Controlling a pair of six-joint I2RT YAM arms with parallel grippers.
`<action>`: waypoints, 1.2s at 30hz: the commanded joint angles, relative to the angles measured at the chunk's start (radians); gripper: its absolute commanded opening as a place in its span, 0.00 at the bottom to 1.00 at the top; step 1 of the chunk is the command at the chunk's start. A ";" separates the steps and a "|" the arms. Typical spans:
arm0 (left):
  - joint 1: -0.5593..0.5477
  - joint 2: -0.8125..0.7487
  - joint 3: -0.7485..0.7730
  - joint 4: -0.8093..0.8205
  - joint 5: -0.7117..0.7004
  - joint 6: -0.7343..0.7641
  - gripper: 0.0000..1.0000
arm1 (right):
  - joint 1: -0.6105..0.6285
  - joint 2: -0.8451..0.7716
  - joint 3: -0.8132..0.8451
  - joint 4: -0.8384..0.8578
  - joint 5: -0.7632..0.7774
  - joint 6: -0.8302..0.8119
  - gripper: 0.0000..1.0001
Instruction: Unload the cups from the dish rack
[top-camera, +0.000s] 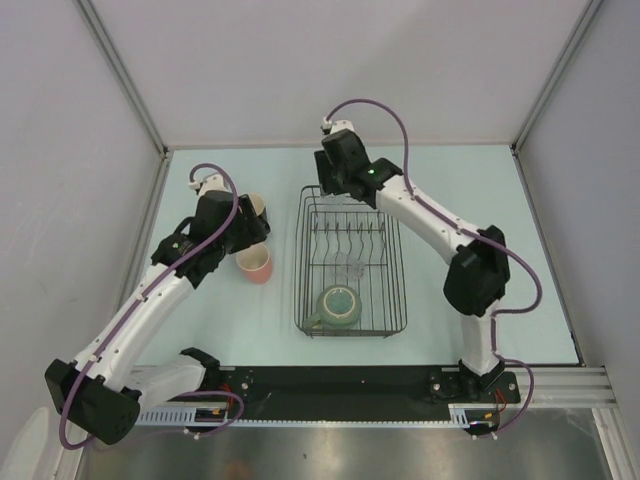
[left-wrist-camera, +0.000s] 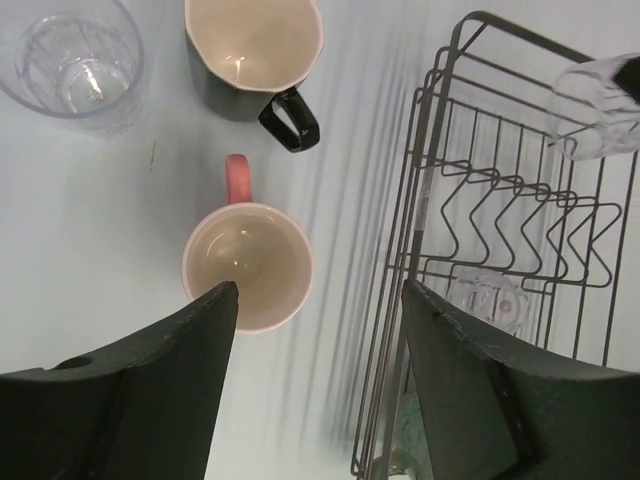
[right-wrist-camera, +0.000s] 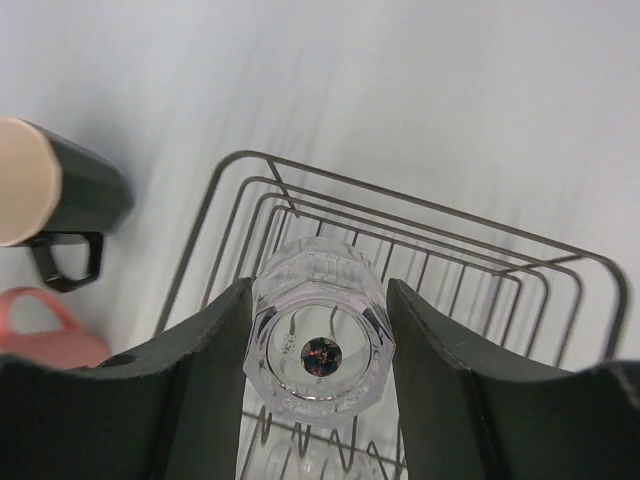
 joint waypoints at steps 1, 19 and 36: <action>-0.008 -0.018 0.036 0.092 0.046 -0.009 0.73 | 0.012 -0.191 0.006 -0.042 0.047 -0.002 0.00; 0.037 -0.041 -0.141 0.631 0.696 -0.240 0.79 | -0.092 -0.798 -0.709 0.519 -0.565 0.378 0.00; -0.003 -0.136 -0.444 1.296 0.821 -0.562 0.58 | -0.150 -0.763 -1.245 1.576 -0.722 1.056 0.00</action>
